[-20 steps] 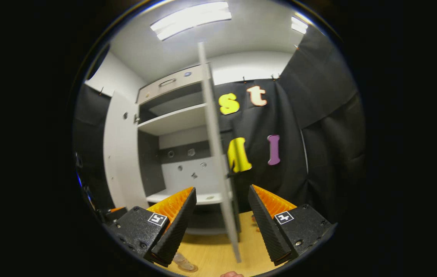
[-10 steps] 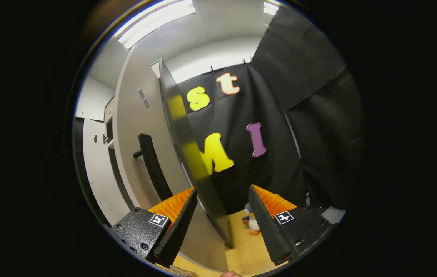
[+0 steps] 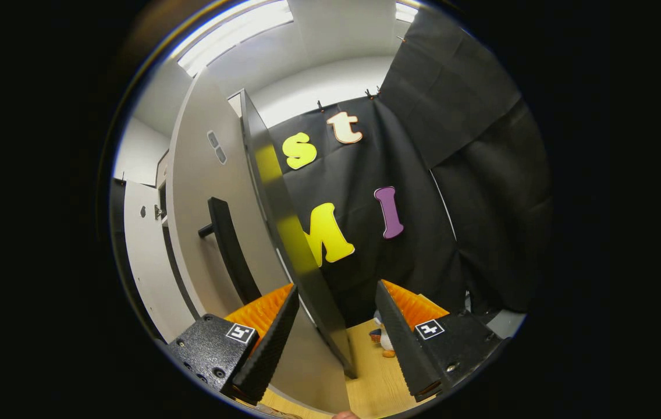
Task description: Grasp the bottle in the cabinet with the left hand and place it on the coaster, then close the right door with the right hand and the left door with the left hand.
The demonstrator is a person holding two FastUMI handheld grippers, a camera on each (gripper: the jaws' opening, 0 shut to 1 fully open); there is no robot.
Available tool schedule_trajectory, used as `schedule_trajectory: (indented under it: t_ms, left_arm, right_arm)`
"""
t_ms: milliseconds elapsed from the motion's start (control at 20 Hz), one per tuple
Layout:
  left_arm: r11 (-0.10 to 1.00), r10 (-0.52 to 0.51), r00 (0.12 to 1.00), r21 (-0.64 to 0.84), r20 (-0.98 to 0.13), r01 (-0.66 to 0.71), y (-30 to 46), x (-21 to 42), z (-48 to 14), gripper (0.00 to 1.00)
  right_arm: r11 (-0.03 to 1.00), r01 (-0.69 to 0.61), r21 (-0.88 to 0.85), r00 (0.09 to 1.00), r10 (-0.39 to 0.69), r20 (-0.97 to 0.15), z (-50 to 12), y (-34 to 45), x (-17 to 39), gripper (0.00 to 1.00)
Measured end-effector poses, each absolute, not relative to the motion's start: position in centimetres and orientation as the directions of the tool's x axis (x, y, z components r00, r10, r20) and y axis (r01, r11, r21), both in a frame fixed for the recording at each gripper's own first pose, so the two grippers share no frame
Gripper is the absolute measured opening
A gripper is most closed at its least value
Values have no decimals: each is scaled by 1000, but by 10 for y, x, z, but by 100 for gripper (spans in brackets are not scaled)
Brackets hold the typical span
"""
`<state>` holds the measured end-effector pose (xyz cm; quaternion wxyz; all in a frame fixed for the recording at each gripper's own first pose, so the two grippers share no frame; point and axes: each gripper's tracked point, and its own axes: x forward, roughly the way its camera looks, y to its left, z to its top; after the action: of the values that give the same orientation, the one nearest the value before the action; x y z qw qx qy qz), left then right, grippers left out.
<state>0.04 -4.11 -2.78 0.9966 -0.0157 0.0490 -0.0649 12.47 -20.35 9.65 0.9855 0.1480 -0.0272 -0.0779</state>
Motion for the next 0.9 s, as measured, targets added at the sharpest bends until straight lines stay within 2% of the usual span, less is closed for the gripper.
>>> schedule_trajectory:
  t_ms: [50,100,350,650,700,750,900]
  left_arm:
    - [991,-131,987,-37,-94,128,-41,1,-29,90]
    - [991,-131,987,-38,-90,128,-40,2,-28,93]
    - [991,-129,989,-48,-77,125,-36,4,-28,93]
    - [994,-103,991,-46,-84,100,-22,1,-32,93]
    - [995,-94,992,-44,-84,90,-18,1,-32,90]
    - [996,-84,993,-41,-85,81,-15,0,-32,93]
    - [998,-53,995,-40,-87,49,-3,-1,-33,93]
  right_arm:
    - [948,156,279,985,-172,34,97,-204,125,82]
    - [952,166,255,983,-182,37,99,-205,123,82]
    - [970,188,155,979,-198,50,103,-203,119,81]
    - [979,59,197,997,-66,30,93,-138,126,82]
    - [979,33,200,999,-39,27,91,-126,130,82]
    - [979,15,202,999,-21,28,90,-116,134,82]
    - [983,-54,175,998,50,30,86,-81,152,82]
